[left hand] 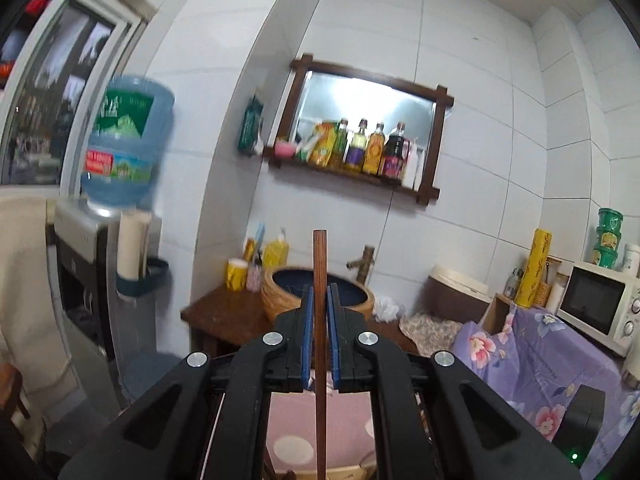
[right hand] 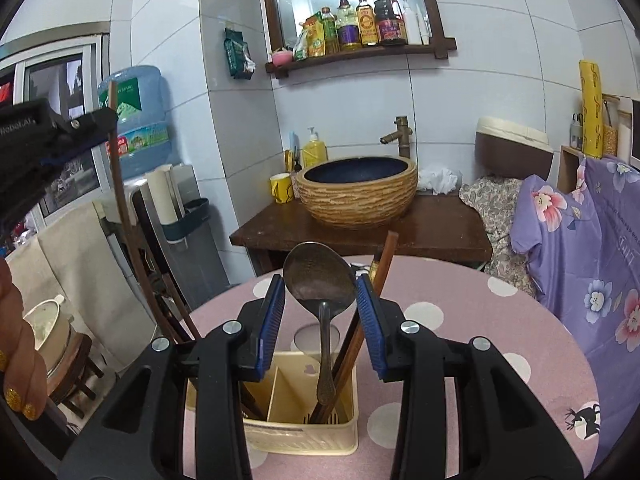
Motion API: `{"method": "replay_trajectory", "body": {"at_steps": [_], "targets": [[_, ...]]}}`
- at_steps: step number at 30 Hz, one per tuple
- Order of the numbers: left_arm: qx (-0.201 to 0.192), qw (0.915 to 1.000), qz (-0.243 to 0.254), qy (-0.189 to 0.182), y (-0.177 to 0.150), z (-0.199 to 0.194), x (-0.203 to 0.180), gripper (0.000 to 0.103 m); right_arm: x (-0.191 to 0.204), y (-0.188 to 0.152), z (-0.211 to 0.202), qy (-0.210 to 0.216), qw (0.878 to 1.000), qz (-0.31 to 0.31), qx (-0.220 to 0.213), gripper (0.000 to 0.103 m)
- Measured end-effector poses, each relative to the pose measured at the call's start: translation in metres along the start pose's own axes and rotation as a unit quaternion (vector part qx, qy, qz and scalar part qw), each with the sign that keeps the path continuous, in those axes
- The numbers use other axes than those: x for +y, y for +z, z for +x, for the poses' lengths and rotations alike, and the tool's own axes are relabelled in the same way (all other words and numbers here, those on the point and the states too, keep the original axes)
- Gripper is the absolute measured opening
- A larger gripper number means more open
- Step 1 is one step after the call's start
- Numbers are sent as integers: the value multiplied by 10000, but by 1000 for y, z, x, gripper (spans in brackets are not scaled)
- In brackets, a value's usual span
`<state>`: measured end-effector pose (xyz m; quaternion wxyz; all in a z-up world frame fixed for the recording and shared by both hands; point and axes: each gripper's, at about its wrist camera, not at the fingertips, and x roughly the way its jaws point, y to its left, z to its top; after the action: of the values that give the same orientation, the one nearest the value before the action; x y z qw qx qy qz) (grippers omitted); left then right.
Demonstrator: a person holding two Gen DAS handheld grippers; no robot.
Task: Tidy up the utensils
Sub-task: 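Lift the spoon and chopstick and lower both into the beige holder, then open both tools and withdraw them from the holder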
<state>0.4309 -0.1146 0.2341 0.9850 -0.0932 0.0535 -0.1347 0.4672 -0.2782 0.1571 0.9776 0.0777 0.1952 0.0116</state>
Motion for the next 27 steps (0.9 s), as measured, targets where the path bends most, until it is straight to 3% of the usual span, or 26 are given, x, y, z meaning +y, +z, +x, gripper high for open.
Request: {"method": "replay_trajectory", "body": {"at_steps": [7, 14, 17, 20, 21, 22, 27], "targets": [[-169, 9994, 180, 224, -42, 8, -4, 8, 5, -22, 10, -22, 9998, -149, 116, 38], [389, 9991, 111, 126, -83, 12, 8, 8, 3, -48, 13, 95, 9992, -135, 368, 38], [452, 9986, 245, 108, -89, 8, 10, 7, 0, -60, 18, 94, 9986, -94, 513, 38], [815, 9961, 345, -29, -94, 16, 9, 7, -3, -70, 24, 125, 9973, -20, 718, 38], [912, 9951, 391, -48, -96, 19, 8, 7, -3, -72, 26, 110, 9970, -27, 768, 30], [984, 9942, 429, -46, -99, 21, 8, 7, -3, -75, 27, 106, 9969, -82, 773, 30], [1203, 9924, 239, -84, -104, 21, 18, 10, -2, -78, 17, 165, 9976, -110, 659, 36]]}}
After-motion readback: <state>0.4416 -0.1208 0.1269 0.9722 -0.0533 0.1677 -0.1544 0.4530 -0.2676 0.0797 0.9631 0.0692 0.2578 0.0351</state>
